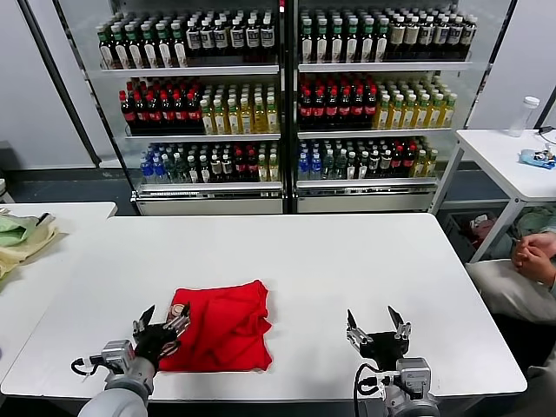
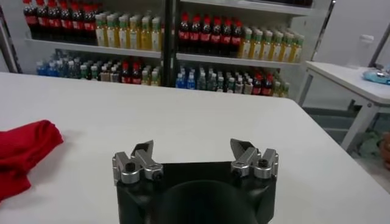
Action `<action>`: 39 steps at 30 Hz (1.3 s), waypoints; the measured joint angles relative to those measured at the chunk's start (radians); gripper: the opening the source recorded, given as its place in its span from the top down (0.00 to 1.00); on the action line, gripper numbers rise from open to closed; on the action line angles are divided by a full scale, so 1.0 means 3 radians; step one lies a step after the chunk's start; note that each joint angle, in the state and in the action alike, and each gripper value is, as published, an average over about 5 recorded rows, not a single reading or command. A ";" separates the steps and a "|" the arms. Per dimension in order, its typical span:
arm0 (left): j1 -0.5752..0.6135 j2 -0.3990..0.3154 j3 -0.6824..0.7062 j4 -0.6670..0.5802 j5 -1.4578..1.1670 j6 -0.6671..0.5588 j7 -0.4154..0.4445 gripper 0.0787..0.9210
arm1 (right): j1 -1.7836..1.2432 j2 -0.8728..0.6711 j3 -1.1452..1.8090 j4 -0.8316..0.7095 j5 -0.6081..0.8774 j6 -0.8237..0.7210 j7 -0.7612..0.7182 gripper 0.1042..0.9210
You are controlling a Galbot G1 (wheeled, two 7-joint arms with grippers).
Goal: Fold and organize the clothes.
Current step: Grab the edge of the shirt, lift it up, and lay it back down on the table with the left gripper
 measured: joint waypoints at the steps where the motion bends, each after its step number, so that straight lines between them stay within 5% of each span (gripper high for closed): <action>1: 0.0006 0.0006 -0.0012 0.0033 0.0011 0.0001 0.0001 0.12 | -0.0005 0.0001 0.0002 0.0000 -0.0003 0.0000 0.0000 0.12; 9: 0.0025 0.0035 -0.0080 0.0201 -0.0022 -0.0012 0.0051 0.15 | -0.0015 -0.0017 0.0018 -0.0009 -0.0008 0.0000 -0.0002 0.12; 32: -0.0012 -0.0010 -0.0232 0.0265 -0.0823 0.0096 0.0232 0.92 | 0.0026 -0.0023 0.0025 -0.0042 0.0000 0.0000 -0.0010 0.12; 39: 0.0028 0.0068 -0.0643 0.0087 -0.1277 0.0249 0.0270 0.97 | 0.0014 -0.0027 0.0045 -0.0017 -0.0001 0.0000 -0.0009 0.12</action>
